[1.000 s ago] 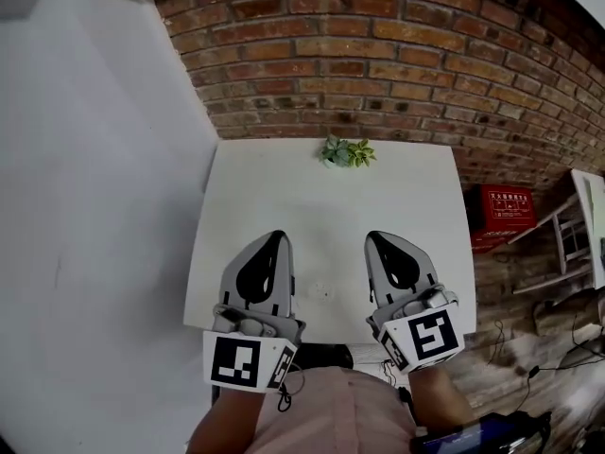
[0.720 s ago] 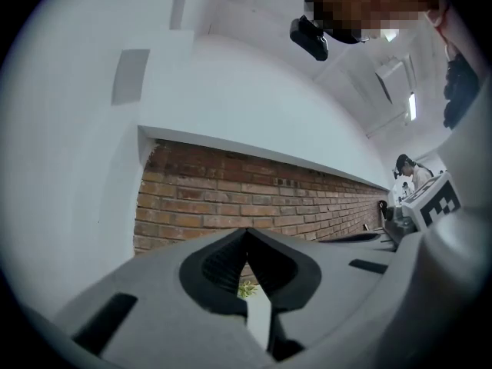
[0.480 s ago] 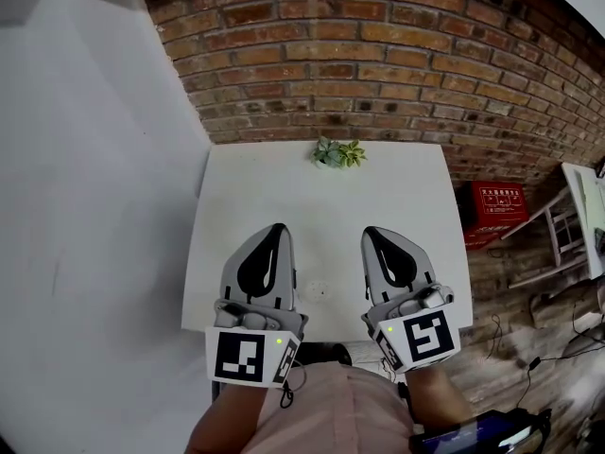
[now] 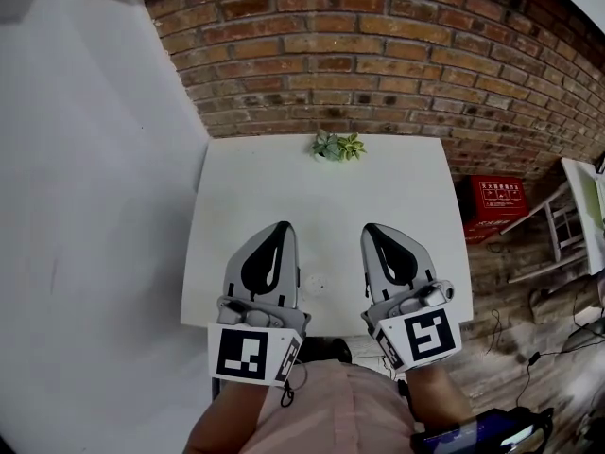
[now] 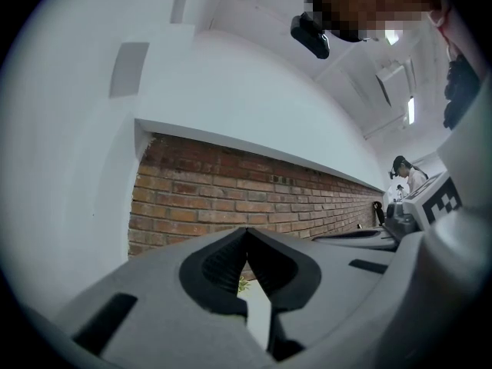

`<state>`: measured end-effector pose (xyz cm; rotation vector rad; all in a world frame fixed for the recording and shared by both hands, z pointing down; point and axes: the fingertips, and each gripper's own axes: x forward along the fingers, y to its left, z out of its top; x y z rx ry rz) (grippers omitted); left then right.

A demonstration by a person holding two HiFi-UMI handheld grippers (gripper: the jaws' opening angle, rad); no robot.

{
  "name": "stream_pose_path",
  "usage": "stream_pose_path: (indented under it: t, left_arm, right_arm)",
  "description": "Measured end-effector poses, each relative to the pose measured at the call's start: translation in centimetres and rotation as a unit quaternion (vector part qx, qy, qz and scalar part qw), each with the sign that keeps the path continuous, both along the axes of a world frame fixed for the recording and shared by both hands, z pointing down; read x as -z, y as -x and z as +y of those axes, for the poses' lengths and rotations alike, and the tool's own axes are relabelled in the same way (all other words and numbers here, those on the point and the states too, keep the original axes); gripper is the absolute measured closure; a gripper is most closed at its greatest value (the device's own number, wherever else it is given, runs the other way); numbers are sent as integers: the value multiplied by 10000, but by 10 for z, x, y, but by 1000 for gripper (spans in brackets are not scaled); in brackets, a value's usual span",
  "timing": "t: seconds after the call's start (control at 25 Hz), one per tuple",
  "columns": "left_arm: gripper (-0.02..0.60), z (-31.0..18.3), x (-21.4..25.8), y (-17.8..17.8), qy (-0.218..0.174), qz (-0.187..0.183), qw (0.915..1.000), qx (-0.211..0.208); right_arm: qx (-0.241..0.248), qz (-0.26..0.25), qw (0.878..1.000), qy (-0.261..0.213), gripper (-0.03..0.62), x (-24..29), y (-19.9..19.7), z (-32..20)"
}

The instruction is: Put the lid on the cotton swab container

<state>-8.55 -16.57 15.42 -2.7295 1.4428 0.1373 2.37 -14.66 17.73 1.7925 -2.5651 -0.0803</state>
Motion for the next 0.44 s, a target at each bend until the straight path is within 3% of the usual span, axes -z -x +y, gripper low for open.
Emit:
stream_pose_path:
  t: [0.44]
  left_arm:
    - [581, -2, -7, 3, 97, -15, 9999, -47]
  right_arm:
    - [-11, 20, 10000, 46, 589, -3, 7, -1]
